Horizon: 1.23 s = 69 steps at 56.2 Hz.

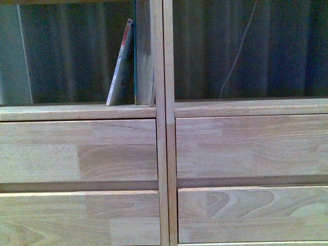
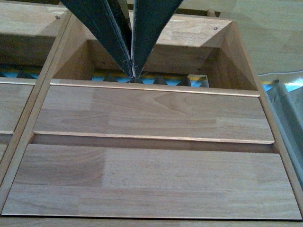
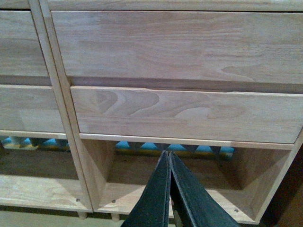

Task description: Organize books on shelf

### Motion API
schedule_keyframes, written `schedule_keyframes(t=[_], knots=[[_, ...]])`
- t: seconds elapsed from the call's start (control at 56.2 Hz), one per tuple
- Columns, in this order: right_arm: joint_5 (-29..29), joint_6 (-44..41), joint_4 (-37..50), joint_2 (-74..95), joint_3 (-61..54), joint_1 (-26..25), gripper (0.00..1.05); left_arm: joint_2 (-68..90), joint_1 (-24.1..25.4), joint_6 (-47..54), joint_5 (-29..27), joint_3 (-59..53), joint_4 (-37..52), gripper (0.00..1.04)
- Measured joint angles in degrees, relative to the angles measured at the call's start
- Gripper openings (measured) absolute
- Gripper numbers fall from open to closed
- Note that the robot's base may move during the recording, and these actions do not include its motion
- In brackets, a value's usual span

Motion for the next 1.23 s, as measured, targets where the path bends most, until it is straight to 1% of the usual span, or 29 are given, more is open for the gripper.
schedule_keyframes(t=[0.036,0.089,0.498,0.516,0.551,0.569,0.64,0.658,0.711,0.729,0.8,0.818,0.871,0.889,0.943,0.96,1.014,1.049,1.067,1.085,1.138,1.227], knots=[[0.00,0.00,0.00,0.00,0.00,0.00,0.03,-3.23,0.00,-0.02,-0.09,0.00,-3.61,0.03],[-0.02,0.00,0.00,0.00,0.00,0.00,0.03,-5.42,0.00,-0.02,-0.09,0.00,-4.61,0.03],[-0.02,0.00,0.00,0.00,0.00,0.00,0.03,-6.16,0.00,-0.02,-0.09,0.00,-4.98,0.03],[-0.02,0.00,0.00,0.00,0.00,0.00,0.05,-6.16,0.00,-0.07,-0.09,0.00,-4.98,0.04],[-0.02,0.00,0.00,0.00,0.00,0.00,0.12,-6.16,0.00,-0.04,-0.09,0.00,-4.98,0.11],[-0.02,0.00,0.00,0.00,0.00,0.00,0.14,-6.16,0.00,-0.04,-0.11,0.00,-4.98,0.12],[0.00,0.00,0.00,0.00,0.00,0.00,0.28,-6.16,0.00,-0.04,-0.09,0.00,-4.98,0.27],[-0.02,0.00,0.00,0.00,0.00,0.00,0.30,-6.16,0.00,-0.04,-0.09,0.00,-4.98,0.28],[0.00,0.00,0.00,0.00,0.00,0.00,0.40,-6.16,0.00,-0.04,-0.09,0.00,-4.98,0.39],[-0.02,0.00,0.00,0.00,0.00,0.00,0.42,-6.16,0.00,-0.04,-0.09,0.00,-4.98,0.41],[-0.02,0.00,0.00,0.00,0.00,0.00,0.56,-6.16,0.00,-0.04,-0.09,0.00,-4.98,0.55],[-0.02,0.00,0.00,0.00,0.00,0.00,0.57,-6.16,0.00,-0.04,-0.09,0.00,-4.98,0.57],[-0.02,0.00,0.00,0.00,0.00,0.00,0.67,-6.16,0.00,-0.04,-0.09,0.00,-4.98,0.67],[-0.02,0.00,0.00,0.00,0.00,0.00,0.69,-6.16,0.00,-0.04,-0.09,0.00,-4.98,0.69],[-0.02,0.00,0.00,0.00,0.00,0.00,0.79,-6.16,0.00,-0.04,-0.09,0.00,-4.98,0.80],[-0.02,0.00,0.00,0.00,0.00,0.00,0.81,-6.16,0.00,-0.04,-0.09,0.00,-4.98,0.82],[-0.02,0.00,0.00,0.00,0.00,0.00,0.90,-6.16,0.00,-0.04,-0.09,0.00,-4.98,0.92],[-0.02,0.00,0.00,0.00,0.00,0.00,0.95,-6.16,0.00,-0.04,-0.09,0.00,-4.98,0.97],[-0.02,0.00,0.00,0.00,0.00,0.00,0.98,-6.16,0.00,0.00,-0.09,0.00,-4.98,0.99],[-0.02,0.04,0.00,0.00,0.00,0.00,0.99,-6.16,0.00,-0.02,-0.09,0.00,-4.98,0.99],[-0.02,0.04,0.00,0.00,0.00,0.00,0.97,-6.16,0.00,-0.02,-0.09,0.00,-4.98,0.97],[-0.02,0.04,0.00,0.00,0.00,0.00,0.98,-6.16,0.00,-0.02,-0.09,0.00,-4.98,0.97]])
